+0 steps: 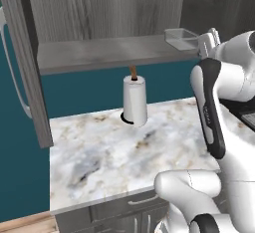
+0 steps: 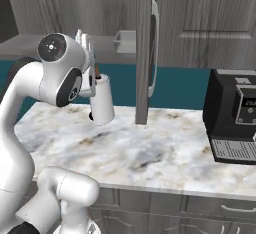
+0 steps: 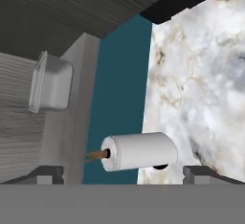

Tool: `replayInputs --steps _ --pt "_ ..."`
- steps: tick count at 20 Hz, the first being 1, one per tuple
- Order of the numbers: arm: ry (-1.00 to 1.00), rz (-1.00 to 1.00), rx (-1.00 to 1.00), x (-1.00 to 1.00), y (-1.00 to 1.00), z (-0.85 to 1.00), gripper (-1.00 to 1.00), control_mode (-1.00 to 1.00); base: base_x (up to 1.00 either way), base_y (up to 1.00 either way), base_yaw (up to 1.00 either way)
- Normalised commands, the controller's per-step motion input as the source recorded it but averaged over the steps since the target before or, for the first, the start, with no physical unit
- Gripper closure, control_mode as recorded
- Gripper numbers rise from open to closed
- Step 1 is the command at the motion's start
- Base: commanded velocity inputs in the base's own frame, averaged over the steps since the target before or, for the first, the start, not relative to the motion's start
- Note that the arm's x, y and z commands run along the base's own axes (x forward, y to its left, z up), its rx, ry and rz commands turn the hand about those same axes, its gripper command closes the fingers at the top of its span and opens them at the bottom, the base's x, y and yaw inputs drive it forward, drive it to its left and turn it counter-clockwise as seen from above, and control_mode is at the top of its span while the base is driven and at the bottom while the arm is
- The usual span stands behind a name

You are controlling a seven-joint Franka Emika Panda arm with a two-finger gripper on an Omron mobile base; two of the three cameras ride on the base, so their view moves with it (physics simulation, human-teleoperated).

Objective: Retrieve the tupperware and aluminum foil from the cabinet and place them on the dining counter near the plate with lemon and shrimp to prepare for storing leftovers.

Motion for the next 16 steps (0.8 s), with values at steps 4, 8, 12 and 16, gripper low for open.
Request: replayInputs --steps 4,8,12,16 --pt "0.0 0.0 -0.21 0.32 0.0 0.03 -1.0 -1.0 0.0 0.0 0.0" --pt "0.0 0.0 -0.26 0.33 0.0 0.0 -1.0 -1.0 0.0 0.0 0.0" --pt "0.0 0.0 -0.25 0.32 0.0 0.0 -1.0 -1.0 0.0 0.0 0.0" --pt "-0.03 -0.03 -0.11 0.3 -0.03 0.0 -1.0 -1.0 0.0 0.0 0.0"
